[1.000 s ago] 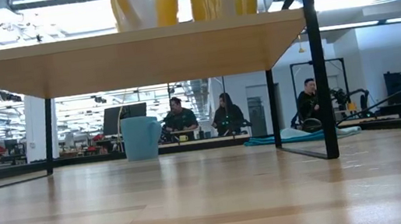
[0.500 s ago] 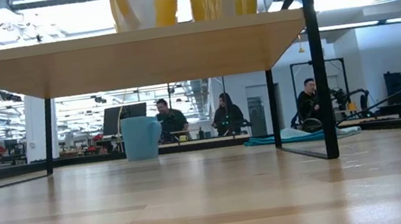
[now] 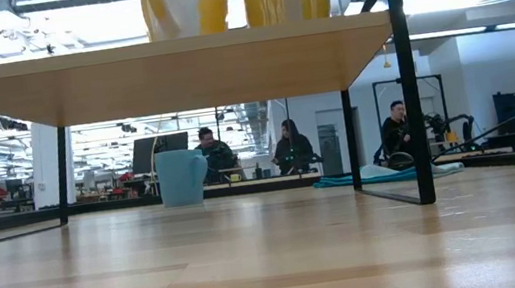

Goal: Stack small to large cups/mugs on shelf
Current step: Put the blue mug on the shelf

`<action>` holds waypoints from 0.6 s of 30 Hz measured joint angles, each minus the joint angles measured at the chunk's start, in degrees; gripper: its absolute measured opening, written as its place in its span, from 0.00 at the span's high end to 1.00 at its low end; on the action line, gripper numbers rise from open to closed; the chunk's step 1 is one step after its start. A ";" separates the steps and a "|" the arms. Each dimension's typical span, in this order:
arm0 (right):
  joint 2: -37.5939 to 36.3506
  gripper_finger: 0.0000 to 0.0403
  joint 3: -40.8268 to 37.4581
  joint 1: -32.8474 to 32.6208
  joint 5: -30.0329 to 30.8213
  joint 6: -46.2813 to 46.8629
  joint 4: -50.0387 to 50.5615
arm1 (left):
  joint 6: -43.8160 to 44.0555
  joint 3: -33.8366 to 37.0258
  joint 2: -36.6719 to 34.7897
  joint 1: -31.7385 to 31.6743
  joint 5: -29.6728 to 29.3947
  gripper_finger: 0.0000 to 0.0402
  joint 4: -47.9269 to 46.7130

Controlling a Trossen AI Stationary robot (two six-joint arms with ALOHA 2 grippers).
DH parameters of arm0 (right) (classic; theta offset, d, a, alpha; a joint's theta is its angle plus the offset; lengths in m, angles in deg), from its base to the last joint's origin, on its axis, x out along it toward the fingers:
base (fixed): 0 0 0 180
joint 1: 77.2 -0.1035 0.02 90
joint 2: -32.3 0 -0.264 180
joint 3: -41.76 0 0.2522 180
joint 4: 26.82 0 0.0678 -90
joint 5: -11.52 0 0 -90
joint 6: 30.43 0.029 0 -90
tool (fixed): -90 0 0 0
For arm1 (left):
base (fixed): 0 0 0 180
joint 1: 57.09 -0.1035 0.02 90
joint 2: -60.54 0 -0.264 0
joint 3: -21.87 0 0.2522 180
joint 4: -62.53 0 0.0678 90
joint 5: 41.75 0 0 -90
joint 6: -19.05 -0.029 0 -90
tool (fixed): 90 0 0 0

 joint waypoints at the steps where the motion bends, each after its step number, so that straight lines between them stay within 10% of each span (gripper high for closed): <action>1: 0.00 0.41 0.00 0.00 0.01 0.00 -0.01 | -0.02 0.00 0.00 -0.01 0.00 0.76 0.00; 18: 0.00 0.41 0.00 0.00 0.02 -0.09 0.00 | -0.67 0.00 0.00 -0.03 2.07 0.70 -0.04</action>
